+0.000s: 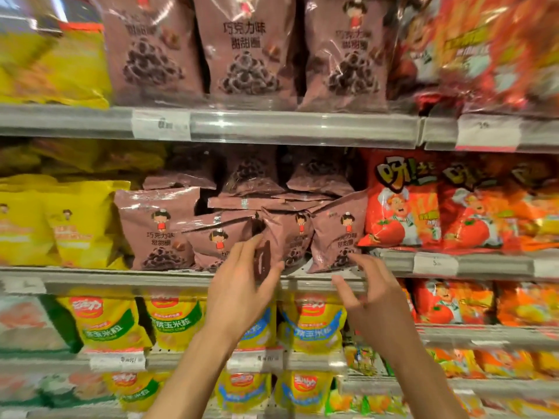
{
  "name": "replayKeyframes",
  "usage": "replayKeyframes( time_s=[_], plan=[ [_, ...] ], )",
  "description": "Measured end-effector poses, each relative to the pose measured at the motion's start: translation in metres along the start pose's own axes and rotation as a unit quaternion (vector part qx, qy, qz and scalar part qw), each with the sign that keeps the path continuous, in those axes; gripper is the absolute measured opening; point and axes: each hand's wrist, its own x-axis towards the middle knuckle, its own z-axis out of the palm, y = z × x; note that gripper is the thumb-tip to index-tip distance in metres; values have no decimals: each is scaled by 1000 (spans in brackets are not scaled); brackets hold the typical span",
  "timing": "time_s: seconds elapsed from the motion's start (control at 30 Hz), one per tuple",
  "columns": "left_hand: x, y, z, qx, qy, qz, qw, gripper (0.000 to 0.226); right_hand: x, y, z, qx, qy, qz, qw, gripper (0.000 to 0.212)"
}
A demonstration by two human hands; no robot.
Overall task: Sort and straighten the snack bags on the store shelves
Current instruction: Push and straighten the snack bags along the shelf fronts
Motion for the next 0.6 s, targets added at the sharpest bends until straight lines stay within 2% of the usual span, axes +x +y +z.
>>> replayKeyframes(
  time_s=[0.1, 0.27, 0.37, 0.5, 0.6],
  plan=[
    [14, 4, 6, 35, -17, -7, 999, 66, 30, -6, -3, -49, 54, -71, 995, 49],
    [30, 5, 12, 76, -10, -12, 997, 67, 80, -26, -8, -167, 37, -71, 983, 65],
    [35, 3, 14, 83, 3, -19, 996, 58, 91, -28, 3, -229, 26, -87, 969, 73],
    [37, -1, 15, 56, 13, -25, 998, 48, 97, -21, 17, -220, -8, -66, 973, 79],
    [38, -4, 15, 46, 21, -28, 998, 48, 103, -16, 19, -202, -3, -75, 977, 71]
  ],
)
